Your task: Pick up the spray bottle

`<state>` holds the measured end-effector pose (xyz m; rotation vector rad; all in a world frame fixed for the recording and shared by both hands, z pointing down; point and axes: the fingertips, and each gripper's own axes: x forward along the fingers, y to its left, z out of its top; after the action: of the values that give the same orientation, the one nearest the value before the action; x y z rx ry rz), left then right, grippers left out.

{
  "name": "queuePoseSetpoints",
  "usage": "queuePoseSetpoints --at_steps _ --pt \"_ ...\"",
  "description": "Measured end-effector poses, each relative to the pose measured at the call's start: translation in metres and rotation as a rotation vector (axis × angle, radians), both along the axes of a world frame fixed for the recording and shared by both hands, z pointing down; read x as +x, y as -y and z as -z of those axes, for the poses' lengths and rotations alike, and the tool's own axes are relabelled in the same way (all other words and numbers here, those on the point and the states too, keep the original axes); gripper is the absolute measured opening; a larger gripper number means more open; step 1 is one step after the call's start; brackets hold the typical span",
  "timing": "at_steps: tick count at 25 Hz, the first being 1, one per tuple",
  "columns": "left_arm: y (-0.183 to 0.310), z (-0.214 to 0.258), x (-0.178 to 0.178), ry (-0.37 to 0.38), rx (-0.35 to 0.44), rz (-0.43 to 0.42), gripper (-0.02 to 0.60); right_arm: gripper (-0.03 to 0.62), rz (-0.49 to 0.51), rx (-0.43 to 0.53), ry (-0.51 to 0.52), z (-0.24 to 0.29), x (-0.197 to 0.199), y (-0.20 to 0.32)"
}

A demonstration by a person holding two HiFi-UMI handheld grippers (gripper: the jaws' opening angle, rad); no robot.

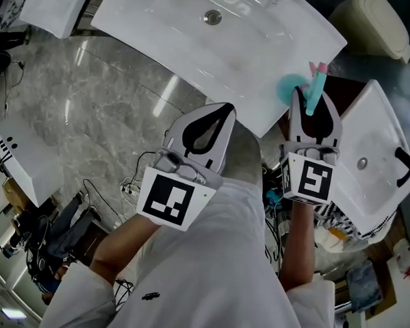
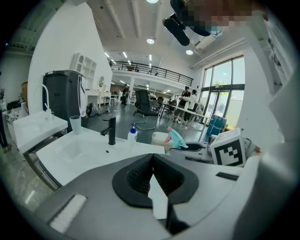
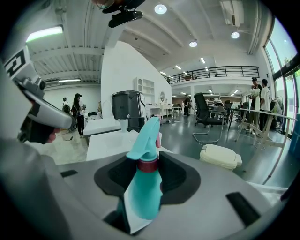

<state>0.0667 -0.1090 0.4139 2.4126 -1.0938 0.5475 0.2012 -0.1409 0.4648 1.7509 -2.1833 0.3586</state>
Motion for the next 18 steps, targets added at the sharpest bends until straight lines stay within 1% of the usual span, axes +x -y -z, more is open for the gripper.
queuePoseSetpoints --at_steps 7,11,14,18 --pt "-0.001 0.024 -0.018 -0.022 0.045 0.008 0.005 0.135 -0.031 0.023 -0.003 0.039 -0.007 -0.014" --pt "-0.001 0.044 -0.032 -0.036 0.070 0.000 0.005 0.134 -0.037 0.039 -0.010 0.066 -0.021 -0.022" --pt "-0.002 0.062 -0.044 -0.050 0.094 0.001 0.005 0.133 -0.025 0.056 -0.020 0.087 -0.035 -0.027" --pt "0.002 0.077 -0.060 -0.066 0.125 0.026 0.005 0.133 0.009 0.069 -0.031 0.108 -0.050 -0.032"
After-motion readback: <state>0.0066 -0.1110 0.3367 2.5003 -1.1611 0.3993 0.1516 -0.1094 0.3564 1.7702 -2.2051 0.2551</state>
